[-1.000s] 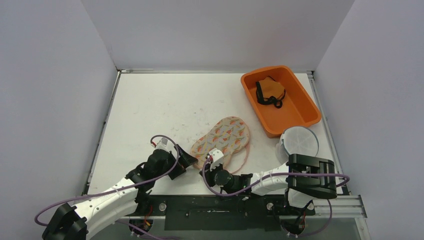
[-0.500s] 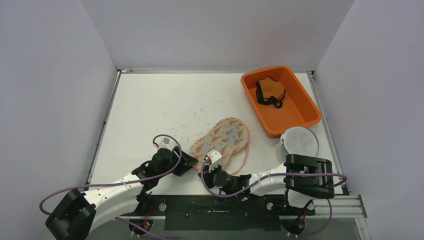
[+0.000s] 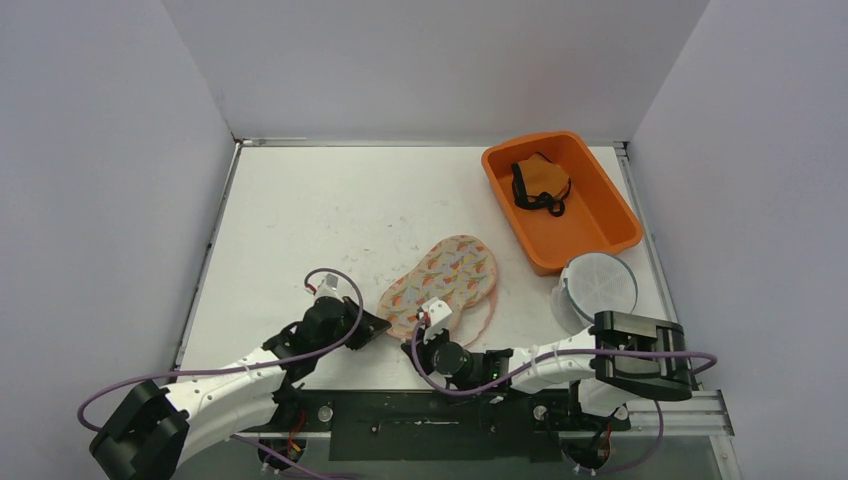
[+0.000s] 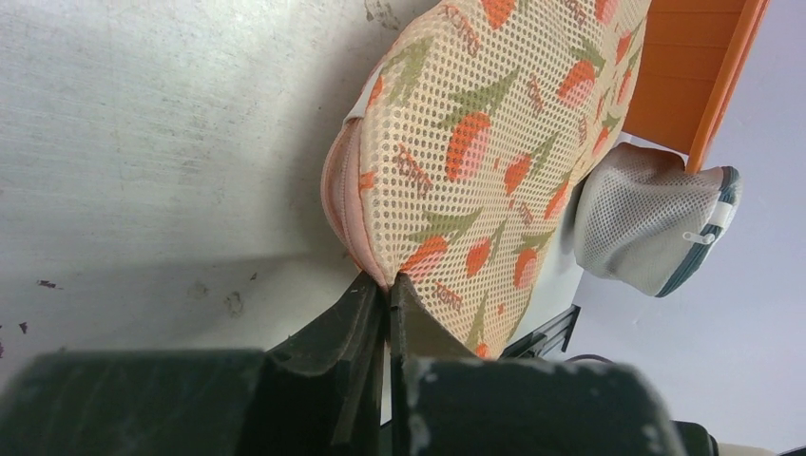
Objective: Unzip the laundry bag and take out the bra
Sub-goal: Unzip the laundry bag at the center of the board.
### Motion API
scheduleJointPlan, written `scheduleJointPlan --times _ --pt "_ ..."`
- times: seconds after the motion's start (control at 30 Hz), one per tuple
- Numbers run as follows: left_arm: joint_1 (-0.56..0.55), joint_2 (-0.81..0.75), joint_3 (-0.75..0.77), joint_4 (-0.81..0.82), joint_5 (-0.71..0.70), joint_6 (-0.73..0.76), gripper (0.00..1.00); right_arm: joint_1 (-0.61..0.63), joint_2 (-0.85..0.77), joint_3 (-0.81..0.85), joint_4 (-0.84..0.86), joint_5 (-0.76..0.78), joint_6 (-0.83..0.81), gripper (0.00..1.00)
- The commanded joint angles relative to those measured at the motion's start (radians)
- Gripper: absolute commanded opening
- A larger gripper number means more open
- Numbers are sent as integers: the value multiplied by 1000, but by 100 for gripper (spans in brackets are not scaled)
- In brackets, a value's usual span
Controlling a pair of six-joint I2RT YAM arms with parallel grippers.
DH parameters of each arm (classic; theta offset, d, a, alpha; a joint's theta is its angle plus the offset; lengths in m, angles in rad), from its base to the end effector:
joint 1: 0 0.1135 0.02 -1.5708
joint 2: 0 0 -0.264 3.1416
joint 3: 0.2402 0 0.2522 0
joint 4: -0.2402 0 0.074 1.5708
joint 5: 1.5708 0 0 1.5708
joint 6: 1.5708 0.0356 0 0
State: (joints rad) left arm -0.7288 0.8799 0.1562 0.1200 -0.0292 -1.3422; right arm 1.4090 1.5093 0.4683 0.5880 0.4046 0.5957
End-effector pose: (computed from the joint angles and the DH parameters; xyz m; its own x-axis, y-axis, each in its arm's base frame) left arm 0.1240 -0.1093 0.1375 -0.7269 -0.6562 -0.2027 -0.2657 0.5408 -0.7981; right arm 0.0582 0.2694 0.1492 -0.5354 -0.0784 -0.8409 -0.6642 0.6541 0.3619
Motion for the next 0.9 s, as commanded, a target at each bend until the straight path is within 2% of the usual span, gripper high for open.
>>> scheduleJointPlan --times 0.0,0.33,0.53,0.63,0.8,0.83,0.87 --pt "6 -8 49 -4 -36 58 0 11 -102 -37 -40 62 25 5" --pt "18 7 114 -58 -32 144 0 8 -280 -134 -208 157 70 5" --pt "37 73 212 -105 -22 249 0 19 -357 -170 -261 181 75 5" --pt "56 140 274 -110 -13 292 0 31 -340 -172 -242 180 74 5" --pt "92 294 371 -95 3 335 0 39 -225 -138 -133 154 61 5" --pt "97 311 386 -101 1 337 1 39 -198 -126 -111 144 56 5" --pt "103 333 400 -111 -2 336 7 38 -168 -110 -89 133 47 5"
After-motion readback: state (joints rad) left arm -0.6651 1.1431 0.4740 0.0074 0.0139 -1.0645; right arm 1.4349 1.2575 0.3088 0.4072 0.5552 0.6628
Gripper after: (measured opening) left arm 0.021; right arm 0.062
